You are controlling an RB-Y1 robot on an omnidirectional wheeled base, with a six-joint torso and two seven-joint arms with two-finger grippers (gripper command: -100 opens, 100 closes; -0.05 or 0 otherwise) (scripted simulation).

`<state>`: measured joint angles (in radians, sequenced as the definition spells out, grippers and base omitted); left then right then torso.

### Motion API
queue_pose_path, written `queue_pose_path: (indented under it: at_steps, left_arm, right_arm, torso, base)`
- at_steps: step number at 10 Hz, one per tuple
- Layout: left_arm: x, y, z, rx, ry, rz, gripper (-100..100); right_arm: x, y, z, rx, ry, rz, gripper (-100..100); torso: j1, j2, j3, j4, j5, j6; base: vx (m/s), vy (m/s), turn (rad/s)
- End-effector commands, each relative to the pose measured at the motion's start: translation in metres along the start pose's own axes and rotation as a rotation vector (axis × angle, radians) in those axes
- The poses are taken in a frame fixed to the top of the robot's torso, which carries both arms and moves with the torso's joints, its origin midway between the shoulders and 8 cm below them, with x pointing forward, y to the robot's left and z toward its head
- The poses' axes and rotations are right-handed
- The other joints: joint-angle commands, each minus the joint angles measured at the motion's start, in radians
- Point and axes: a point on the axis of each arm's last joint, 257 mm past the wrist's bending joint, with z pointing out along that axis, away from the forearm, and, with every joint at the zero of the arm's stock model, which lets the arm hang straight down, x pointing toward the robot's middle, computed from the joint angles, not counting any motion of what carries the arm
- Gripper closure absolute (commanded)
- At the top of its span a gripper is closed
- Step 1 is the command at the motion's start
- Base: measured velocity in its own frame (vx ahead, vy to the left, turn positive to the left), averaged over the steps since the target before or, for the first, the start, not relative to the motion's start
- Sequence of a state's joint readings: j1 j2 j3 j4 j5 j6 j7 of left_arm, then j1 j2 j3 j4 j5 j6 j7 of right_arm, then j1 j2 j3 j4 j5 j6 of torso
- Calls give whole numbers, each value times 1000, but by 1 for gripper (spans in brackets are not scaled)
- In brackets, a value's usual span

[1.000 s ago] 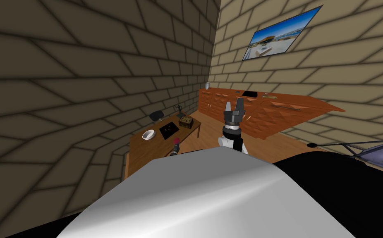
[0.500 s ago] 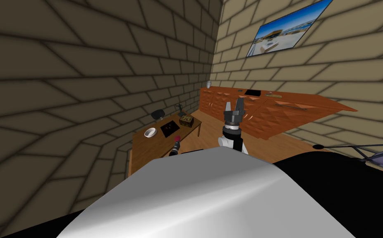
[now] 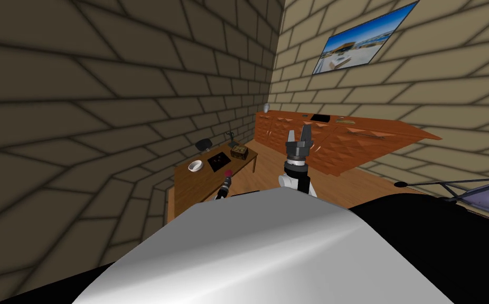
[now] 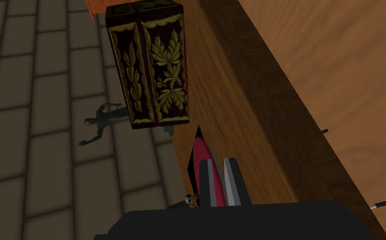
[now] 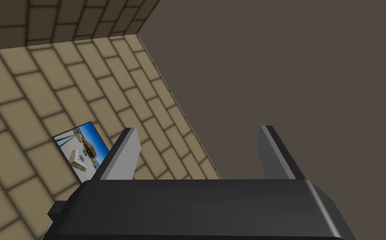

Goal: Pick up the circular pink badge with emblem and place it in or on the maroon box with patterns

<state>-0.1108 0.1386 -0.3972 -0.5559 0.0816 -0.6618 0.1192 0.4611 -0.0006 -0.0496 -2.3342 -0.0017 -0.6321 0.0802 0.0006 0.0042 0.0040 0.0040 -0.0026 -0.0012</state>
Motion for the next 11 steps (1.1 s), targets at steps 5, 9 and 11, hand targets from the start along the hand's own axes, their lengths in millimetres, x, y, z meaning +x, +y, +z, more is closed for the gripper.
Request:
queue_pose_path:
  at_steps: [5,9,11]
  left_arm:
    - [4,-30,27,36,25,44,100]
    - [-3,-73,61,68,26,89,100]
    - [-6,-85,70,75,21,98,100]
  right_arm:
    - [0,0,0,0,0,0,0]
    - [0,0,0,0,0,0,0]
    - [0,0,0,0,0,0,0]
  torso:
    - [-1,-2,-1,0,0,0]
    - [-1,-2,-1,0,-1,0]
    - [-3,-4,-2,0,-1,0]
  base:
    - [-69,22,-5]
    - [-57,15,-8]
    - [-29,0,-7]
